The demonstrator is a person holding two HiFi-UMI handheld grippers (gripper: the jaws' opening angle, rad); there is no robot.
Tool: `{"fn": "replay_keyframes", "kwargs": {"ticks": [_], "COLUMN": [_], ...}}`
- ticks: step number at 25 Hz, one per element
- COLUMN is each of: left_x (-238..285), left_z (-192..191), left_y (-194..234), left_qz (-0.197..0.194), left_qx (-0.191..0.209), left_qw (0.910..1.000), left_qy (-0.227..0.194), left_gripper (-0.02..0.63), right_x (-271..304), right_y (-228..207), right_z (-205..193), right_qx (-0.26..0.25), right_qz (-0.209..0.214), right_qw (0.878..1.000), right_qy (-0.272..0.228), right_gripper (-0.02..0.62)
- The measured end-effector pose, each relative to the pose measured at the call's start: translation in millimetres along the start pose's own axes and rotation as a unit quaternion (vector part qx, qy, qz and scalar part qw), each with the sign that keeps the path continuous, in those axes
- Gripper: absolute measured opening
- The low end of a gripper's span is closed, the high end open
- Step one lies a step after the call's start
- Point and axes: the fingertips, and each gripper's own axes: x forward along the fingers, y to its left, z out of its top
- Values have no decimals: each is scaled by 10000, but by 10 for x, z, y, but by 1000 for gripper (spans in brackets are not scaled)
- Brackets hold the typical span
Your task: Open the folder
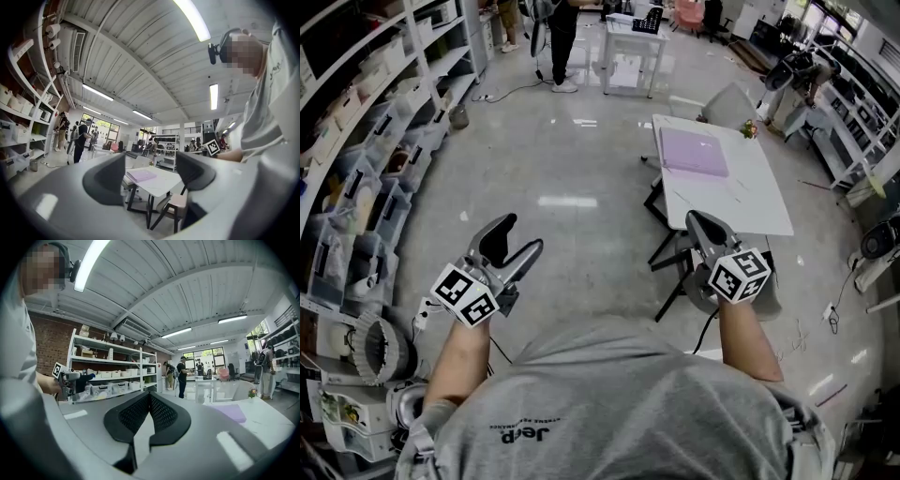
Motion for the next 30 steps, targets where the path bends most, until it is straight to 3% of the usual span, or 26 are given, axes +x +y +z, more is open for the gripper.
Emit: {"fn": "replay_keyframes", "kwargs": {"ticks": [1, 4, 12, 18, 24, 30], "left_x": [47, 175, 564, 734, 970, 1376], "left_z": [3, 20, -31, -60, -177, -218], "left_y": [2, 24, -170, 15, 501, 1456], "left_qz": [31, 204, 308, 411, 309, -143], "left_qx": [-13, -75, -57, -95, -207, -282], "left_qw": [10000, 9997, 9995, 9991, 9993, 9994], "left_qy": [-1, -57, -78, -34, -32, -147], "left_gripper": [393, 466, 472, 472, 472, 472], "right_x": [-9, -47, -132, 57, 518, 1359], "right_y": [-47, -203, -626, -817, -953, -1121], "right_z": [3, 0, -1, -28, -104, -119], "right_qx": [9, 44, 67, 95, 124, 39], "right_qz": [8, 35, 169, 176, 70, -297], "right_qw": [10000, 10000, 9998, 9998, 9999, 9995], "right_qy": [1, 17, -42, -8, 73, 87], "right_gripper": [5, 5, 5, 5, 6, 6]}}
